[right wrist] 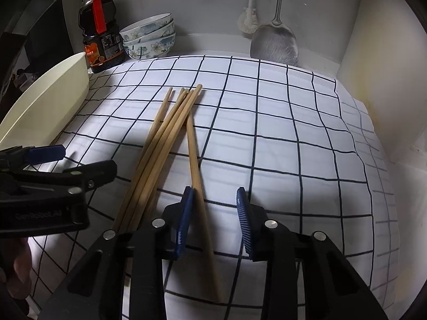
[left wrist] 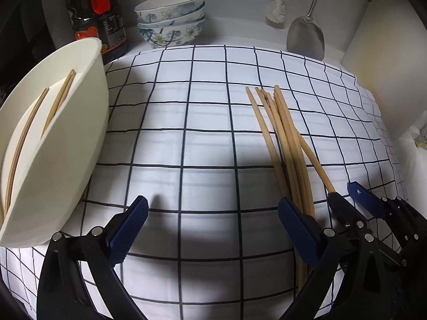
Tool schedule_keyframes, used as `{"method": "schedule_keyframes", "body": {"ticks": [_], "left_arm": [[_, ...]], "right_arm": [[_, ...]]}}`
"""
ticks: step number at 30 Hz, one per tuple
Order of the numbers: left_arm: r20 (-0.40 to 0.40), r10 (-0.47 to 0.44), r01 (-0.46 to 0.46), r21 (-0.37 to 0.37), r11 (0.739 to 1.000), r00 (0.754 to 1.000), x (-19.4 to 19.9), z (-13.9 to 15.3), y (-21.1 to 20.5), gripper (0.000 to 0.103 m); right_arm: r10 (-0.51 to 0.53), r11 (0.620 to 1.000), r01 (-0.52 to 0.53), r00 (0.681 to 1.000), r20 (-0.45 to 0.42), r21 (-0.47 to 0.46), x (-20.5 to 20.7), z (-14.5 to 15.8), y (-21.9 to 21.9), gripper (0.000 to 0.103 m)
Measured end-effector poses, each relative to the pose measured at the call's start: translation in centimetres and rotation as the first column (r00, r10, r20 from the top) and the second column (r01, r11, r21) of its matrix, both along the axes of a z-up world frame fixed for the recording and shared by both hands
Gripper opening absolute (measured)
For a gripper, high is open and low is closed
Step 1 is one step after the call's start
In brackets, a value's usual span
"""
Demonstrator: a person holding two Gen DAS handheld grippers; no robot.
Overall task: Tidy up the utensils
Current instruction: 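Grasp a chopstick with the left tool while the right tool grasps another, then carry both chopsticks into the white basin and open both tools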
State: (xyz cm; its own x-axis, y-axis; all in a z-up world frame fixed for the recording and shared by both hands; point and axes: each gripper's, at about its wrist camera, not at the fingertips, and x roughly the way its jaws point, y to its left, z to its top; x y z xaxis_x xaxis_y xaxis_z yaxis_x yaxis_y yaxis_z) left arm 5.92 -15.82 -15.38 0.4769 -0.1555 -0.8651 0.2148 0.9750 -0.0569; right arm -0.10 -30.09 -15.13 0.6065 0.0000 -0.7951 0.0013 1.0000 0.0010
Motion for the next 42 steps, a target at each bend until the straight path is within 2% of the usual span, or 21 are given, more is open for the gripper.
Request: {"method": "schedule_keyframes", "body": {"ticks": [3, 11, 19, 24, 26, 29, 30, 33, 35, 36, 37, 38, 39, 42], "left_arm": [[0.002, -0.005, 0.005, 0.004, 1.0, 1.0, 0.3, -0.3, -0.6, 0.096], [-0.002, -0.019, 0.019, -0.003, 1.0, 1.0, 0.8, -0.7, -1.5, 0.096], [0.011, -0.043, 0.042, 0.056, 0.998, 0.999, 1.0, -1.1, -2.9, 0.096], [0.02, -0.04, 0.039, 0.057, 0.998, 0.999, 1.2, -1.1, -2.9, 0.096], [0.028, -0.045, 0.044, 0.055, 0.998, 0.999, 1.2, -1.0, -2.9, 0.093], [0.042, -0.067, 0.065, 0.054, 0.996, 0.997, 1.1, -0.7, -3.3, 0.08], [0.046, -0.074, 0.072, 0.052, 0.996, 0.996, 1.1, -0.6, -3.4, 0.074], [0.061, -0.098, 0.096, 0.046, 0.994, 0.993, 1.0, -0.3, -3.9, 0.053], [0.064, -0.116, 0.113, 0.04, 0.993, 0.991, 1.0, -0.1, -4.2, 0.031], [0.063, -0.121, 0.119, 0.04, 0.992, 0.991, 1.0, 0.0, -4.3, 0.025], [0.061, -0.128, 0.126, 0.036, 0.991, 0.99, 1.0, 0.0, -4.4, 0.013], [0.059, -0.132, 0.131, 0.034, 0.991, 0.989, 1.0, 0.0, -4.4, 0.011], [0.057, -0.135, 0.134, 0.03, 0.991, 0.989, 1.0, 0.0, -4.3, 0.01], [0.047, -0.139, 0.137, 0.026, 0.99, 0.989, 1.1, 0.0, -4.2, 0.007]], "right_arm": [[-0.022, 1.0, 0.022, 1.0, 0.0, 0.003, 0.1, 0.0, -0.8, 0.026], [-0.05, 0.999, 0.05, 0.999, -0.01, 0.011, -0.2, 0.1, -2.9, 0.026], [-0.071, 0.997, 0.071, 0.997, -0.013, 0.013, -0.4, 0.2, -4.0, 0.025], [-0.061, 0.998, 0.061, 0.998, -0.014, 0.002, -0.3, 0.2, -4.0, 0.026], [-0.052, 0.999, 0.052, 0.999, -0.013, 0.001, -0.1, 0.2, -3.9, 0.026], [-0.033, 0.999, 0.033, 0.999, -0.013, -0.003, 0.3, 0.2, -3.6, 0.028], [-0.025, 1.0, 0.025, 1.0, -0.013, -0.004, 0.6, 0.2, -3.5, 0.033], [-0.003, 1.0, 0.003, 1.0, -0.016, -0.003, 1.5, 0.1, -3.2, 0.039], [0.009, 1.0, -0.009, 1.0, -0.017, -0.001, 2.0, 0.1, -3.1, 0.039], [0.02, 1.0, -0.02, 1.0, -0.021, -0.002, 2.3, 0.1, -2.9, 0.036], [0.029, 1.0, -0.029, 0.999, -0.024, -0.004, 2.4, 0.1, -2.8, 0.031], [0.053, 0.999, -0.053, 0.998, -0.031, 0.0, 2.5, 0.2, -2.5, 0.017], [0.061, 0.998, -0.061, 0.998, -0.035, -0.013, 2.5, 0.2, -2.1, 0.01], [0.069, 0.997, -0.07, 0.997, -0.042, -0.03, 2.4, 0.2, -1.7, 0.007]]}}
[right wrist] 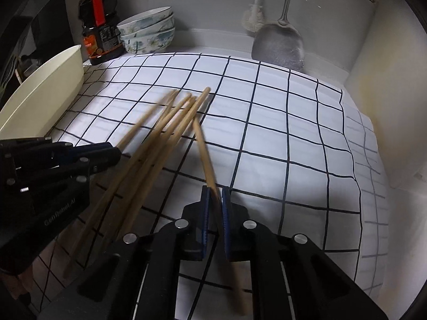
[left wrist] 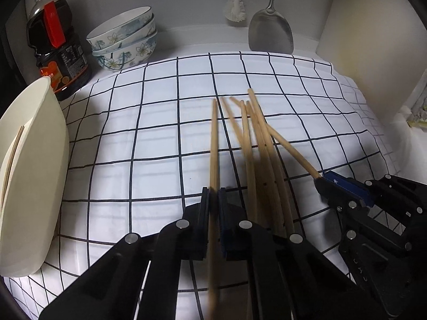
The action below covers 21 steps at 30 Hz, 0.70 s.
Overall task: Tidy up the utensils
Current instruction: 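Carry both chopsticks into the white basin and open both tools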
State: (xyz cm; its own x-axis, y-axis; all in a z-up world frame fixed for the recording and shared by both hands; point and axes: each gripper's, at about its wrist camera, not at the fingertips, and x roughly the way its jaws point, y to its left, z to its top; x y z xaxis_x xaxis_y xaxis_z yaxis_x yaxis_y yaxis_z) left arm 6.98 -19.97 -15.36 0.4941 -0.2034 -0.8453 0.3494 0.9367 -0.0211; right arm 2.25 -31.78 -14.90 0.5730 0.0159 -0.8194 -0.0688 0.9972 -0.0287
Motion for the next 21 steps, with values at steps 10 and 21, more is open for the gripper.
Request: {"method": "schedule_keyframes", "body": {"ticks": [10, 21], "left_arm": [[-0.004, 0.012, -0.012, -0.039, 0.999, 1.0, -0.7, 2.3, 2.2, 0.007], [0.033, 0.011, -0.008, -0.108, 0.994, 0.999, -1.1, 7.0, 5.1, 0.007]], "right_arm": [[-0.168, 0.981, 0.163, 0.985, 0.038, 0.104, -2.6, 1.9, -3.2, 0.006], [-0.223, 0.969, 0.211, 0.971, 0.089, 0.124, -4.5, 6.3, -3.2, 0.006]]}}
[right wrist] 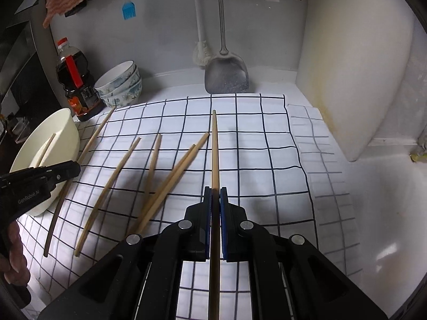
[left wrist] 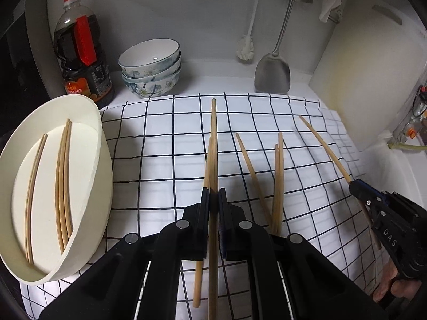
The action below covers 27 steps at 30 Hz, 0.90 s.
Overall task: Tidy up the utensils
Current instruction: 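Carry both chopsticks into the white basin and open both tools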
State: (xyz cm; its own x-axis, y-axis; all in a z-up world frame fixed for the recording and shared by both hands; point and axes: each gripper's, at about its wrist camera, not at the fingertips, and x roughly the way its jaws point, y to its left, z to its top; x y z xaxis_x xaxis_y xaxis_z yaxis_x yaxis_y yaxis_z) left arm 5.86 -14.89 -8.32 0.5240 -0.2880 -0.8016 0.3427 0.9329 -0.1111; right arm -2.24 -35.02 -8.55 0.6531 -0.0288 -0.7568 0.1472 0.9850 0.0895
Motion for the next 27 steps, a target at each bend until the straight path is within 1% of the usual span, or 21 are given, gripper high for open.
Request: {"method": "schedule_keyframes", "body": {"ticks": [4, 7, 14, 17, 20, 24, 27], "left_arm": [[-0.006, -0.004, 0.004, -0.026, 1.0, 1.0, 0.0, 0.9, 0.5, 0.007], [0.015, -0.008, 0.008, -0.033, 0.999, 1.0, -0.4, 1.9, 0.9, 0.007], [0.063, 0.046, -0.043, -0.046, 0.998, 0.997, -0.7, 5.1, 4.9, 0.007], [0.076, 0.08, -0.077, -0.044, 0.996, 0.994, -0.8, 5.9, 7.6, 0.007], [0.078, 0.121, -0.118, -0.041, 0.992, 0.99, -0.9, 6.2, 10.7, 0.007], [0.08, 0.173, -0.171, -0.025, 0.985, 0.982, -0.8, 6.0, 14.8, 0.007], [0.078, 0.202, -0.201, -0.013, 0.979, 0.976, -0.4, 5.6, 17.5, 0.007]], "right_arm": [[-0.011, 1.0, 0.011, 1.0, 0.014, 0.015, -0.5, 0.9, 0.5, 0.006], [-0.009, 1.0, 0.008, 0.999, 0.033, 0.019, -0.8, 2.0, 1.1, 0.006], [0.015, 0.998, -0.019, 0.997, 0.078, 0.054, -0.8, 4.4, 3.3, 0.006], [0.052, 0.996, -0.058, 0.994, 0.094, 0.063, -0.2, 5.5, 5.5, 0.006], [0.112, 0.99, -0.12, 0.988, 0.106, 0.072, 0.6, 6.5, 8.6, 0.006], [0.197, 0.975, -0.207, 0.973, 0.116, 0.079, 2.1, 7.2, 13.6, 0.006], [0.243, 0.962, -0.255, 0.964, 0.111, 0.101, 3.6, 7.0, 17.0, 0.006]]}}
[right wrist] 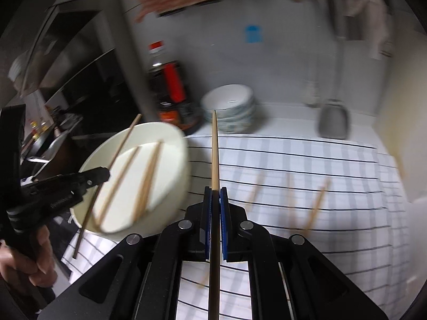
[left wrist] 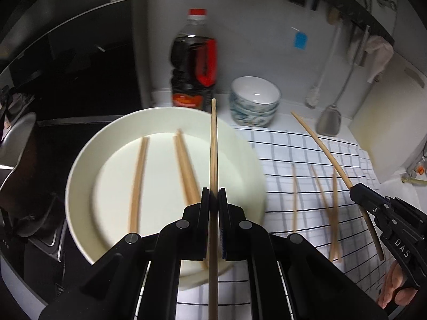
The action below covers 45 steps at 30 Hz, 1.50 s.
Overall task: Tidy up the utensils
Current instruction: 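Carry both chopsticks into the white basin and open both tools, then withdraw both open tools from the basin toward the last chopsticks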
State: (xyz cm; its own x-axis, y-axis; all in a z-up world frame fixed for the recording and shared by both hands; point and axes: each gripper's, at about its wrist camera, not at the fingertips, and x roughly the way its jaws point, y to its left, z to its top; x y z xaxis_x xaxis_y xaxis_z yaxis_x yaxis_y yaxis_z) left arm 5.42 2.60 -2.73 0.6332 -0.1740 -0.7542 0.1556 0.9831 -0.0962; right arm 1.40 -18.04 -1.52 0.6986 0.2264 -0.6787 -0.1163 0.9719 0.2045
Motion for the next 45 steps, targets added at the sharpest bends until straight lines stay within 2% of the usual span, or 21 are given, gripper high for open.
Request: {"method": "schedule_keyframes", "body": {"ticks": [7, 16, 27, 33, 34, 35, 37, 41, 45], "left_arm": [[-0.043, 0.054, -0.054, -0.001, 0.999, 0.998, 1.9, -1.7, 5.5, 0.007], [-0.089, 0.056, -0.056, 0.001, 0.998, 0.994, 4.7, -4.5, 8.5, 0.007], [-0.13, 0.046, -0.048, -0.012, 0.999, 0.99, 7.6, -6.7, 9.1, 0.007], [-0.132, 0.064, -0.067, -0.019, 0.998, 0.989, 8.3, -6.7, 9.4, 0.009], [-0.128, 0.068, -0.07, -0.017, 0.997, 0.99, 8.4, -6.6, 9.5, 0.019], [-0.122, 0.074, -0.075, -0.011, 0.997, 0.99, 8.3, -6.4, 9.6, 0.037], [-0.098, 0.1, -0.1, 0.005, 0.995, 0.99, 8.1, -5.9, 9.9, 0.062], [-0.102, 0.127, -0.128, 0.004, 0.992, 0.987, 7.9, -5.3, 10.6, 0.067], [-0.105, 0.159, -0.158, 0.017, 0.987, 0.982, 7.3, -5.1, 11.2, 0.075]], "right_arm": [[0.066, 0.998, -0.065, 0.997, -0.044, 0.019, 3.7, -1.3, 6.9, 0.006], [0.079, 0.997, -0.08, 0.99, -0.121, 0.0, 7.9, -3.5, 12.2, 0.006], [0.067, 0.997, -0.07, 0.977, -0.205, -0.009, 10.9, -6.2, 14.7, 0.006], [0.057, 0.998, -0.064, 0.976, -0.212, -0.024, 11.4, -6.2, 14.8, 0.006], [0.052, 0.998, -0.059, 0.977, -0.209, -0.027, 11.4, -6.1, 14.7, 0.006], [0.049, 0.998, -0.056, 0.978, -0.205, -0.027, 11.4, -6.0, 14.6, 0.009], [0.042, 0.998, -0.049, 0.979, -0.201, -0.03, 11.3, -5.7, 14.4, 0.013], [0.036, 0.998, -0.044, 0.983, -0.18, -0.043, 10.6, -5.0, 14.0, 0.013], [0.037, 0.997, -0.047, 0.984, -0.174, -0.054, 9.8, -4.7, 13.8, 0.02]]}}
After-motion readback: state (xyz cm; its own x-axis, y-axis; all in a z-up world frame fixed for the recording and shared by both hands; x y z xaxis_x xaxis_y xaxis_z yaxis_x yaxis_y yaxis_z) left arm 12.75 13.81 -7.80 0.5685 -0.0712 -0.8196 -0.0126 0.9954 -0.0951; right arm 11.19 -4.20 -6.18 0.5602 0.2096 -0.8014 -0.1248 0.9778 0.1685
